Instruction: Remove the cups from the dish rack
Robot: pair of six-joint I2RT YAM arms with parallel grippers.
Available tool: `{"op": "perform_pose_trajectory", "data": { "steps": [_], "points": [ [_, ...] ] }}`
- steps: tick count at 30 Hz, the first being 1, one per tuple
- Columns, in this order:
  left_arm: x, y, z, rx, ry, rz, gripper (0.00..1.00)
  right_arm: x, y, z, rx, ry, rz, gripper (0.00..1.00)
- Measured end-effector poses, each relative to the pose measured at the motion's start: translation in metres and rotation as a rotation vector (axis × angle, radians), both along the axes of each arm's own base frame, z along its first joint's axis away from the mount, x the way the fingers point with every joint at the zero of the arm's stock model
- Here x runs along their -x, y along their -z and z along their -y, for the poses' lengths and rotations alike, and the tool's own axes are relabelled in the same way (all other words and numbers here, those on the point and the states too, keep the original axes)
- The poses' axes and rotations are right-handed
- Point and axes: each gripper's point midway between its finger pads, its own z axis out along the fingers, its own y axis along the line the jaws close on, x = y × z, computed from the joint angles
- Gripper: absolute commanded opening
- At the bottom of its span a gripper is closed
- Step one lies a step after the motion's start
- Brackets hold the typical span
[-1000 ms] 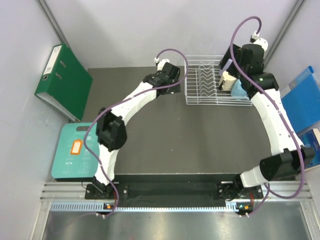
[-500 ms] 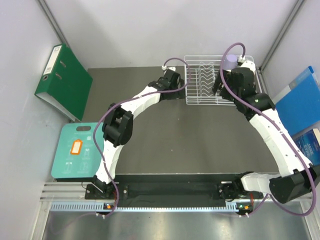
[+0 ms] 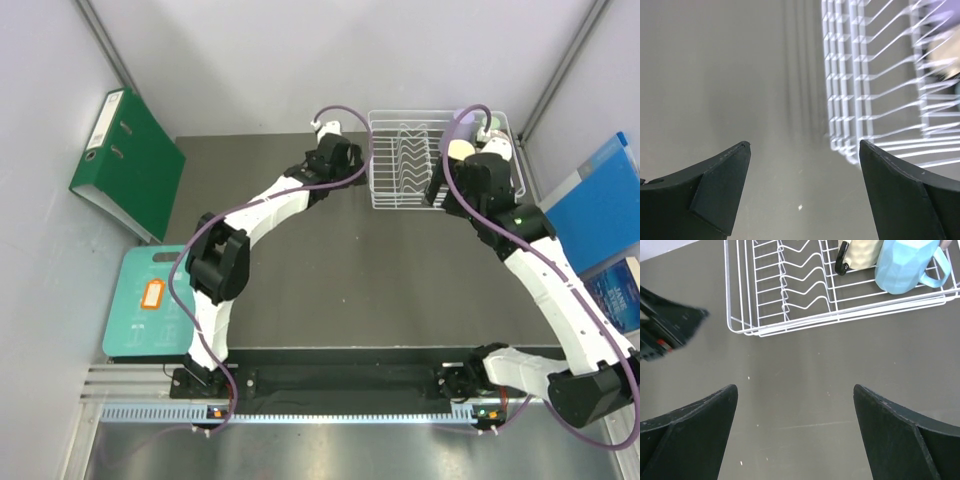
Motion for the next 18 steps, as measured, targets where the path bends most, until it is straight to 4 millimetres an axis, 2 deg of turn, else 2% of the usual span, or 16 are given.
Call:
{"op": "perform_pose_trajectory", "data": {
  "steps": [5,8,10,18],
  "points": [
    [-0.013,-0.034,0.011,0.061,0.006,0.067,0.94,0.005,0.001,0.000,0.006,-0.008,0.001,0.98],
    [-0.020,-0.038,0.023,0.088,0.030,0.077,0.94,0.008,0.008,0.002,0.017,-0.011,-0.012,0.99],
    [-0.022,-0.030,0.029,0.092,0.047,0.066,0.94,0.010,0.011,0.003,0.027,-0.014,-0.022,0.99],
    [-0.029,0.042,0.039,0.028,0.074,-0.045,0.92,0.017,0.016,0.006,0.042,-0.016,-0.048,0.99]
  ]
}}
